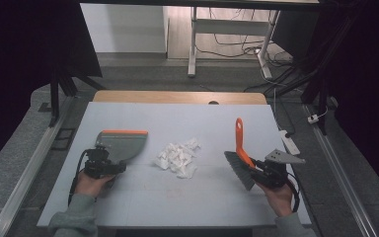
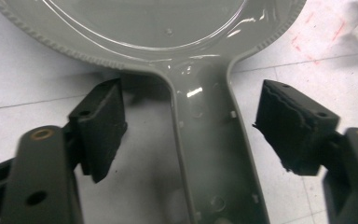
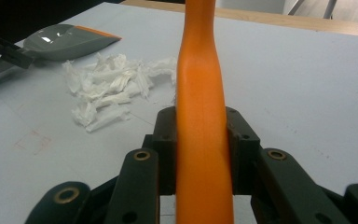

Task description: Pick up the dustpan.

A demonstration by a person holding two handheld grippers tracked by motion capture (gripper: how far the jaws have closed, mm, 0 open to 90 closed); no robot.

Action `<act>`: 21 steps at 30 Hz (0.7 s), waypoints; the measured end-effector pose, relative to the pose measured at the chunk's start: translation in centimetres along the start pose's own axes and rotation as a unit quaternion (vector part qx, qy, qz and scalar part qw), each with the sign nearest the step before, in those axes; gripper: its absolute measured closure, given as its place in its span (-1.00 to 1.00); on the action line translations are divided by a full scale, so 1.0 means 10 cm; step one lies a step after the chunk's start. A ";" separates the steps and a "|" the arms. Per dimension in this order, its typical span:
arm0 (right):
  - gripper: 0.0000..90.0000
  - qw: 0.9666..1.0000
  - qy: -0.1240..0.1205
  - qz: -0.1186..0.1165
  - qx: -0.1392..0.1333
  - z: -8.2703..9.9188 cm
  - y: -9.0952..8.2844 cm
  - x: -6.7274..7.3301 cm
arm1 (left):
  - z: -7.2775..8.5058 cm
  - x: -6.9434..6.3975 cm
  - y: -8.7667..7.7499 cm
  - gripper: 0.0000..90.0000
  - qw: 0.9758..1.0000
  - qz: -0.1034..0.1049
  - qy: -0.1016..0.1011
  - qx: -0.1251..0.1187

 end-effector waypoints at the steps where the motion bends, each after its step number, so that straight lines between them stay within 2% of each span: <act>1: 0.56 1.000 0.000 0.000 0.001 0.00 0.00 0.00 | 0.00 0.00 0.00 -0.37 1.000 0.000 0.000 0.000; 7: 0.55 1.000 -0.002 0.002 0.002 0.01 0.01 0.00 | -0.02 0.02 -0.01 -0.11 1.000 0.016 -0.017 -0.013; 15: 0.55 1.000 -0.002 0.007 0.004 0.01 0.00 -0.01 | -0.02 0.02 -0.01 0.12 0.999 0.027 -0.010 -0.015; 21: 0.55 1.000 -0.002 0.009 0.004 0.01 0.00 -0.01 | -0.02 0.01 0.00 0.21 1.000 0.025 -0.006 -0.014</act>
Point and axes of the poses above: each handheld gripper's, and its own axes: y roughly forward along the jaws, z roughly out of its underside, x roughly to its left, the point moved 5 cm from there along y, roughly forward along the jaws, and after that the axes turned 5 degrees about z, right-handed, at the moved point
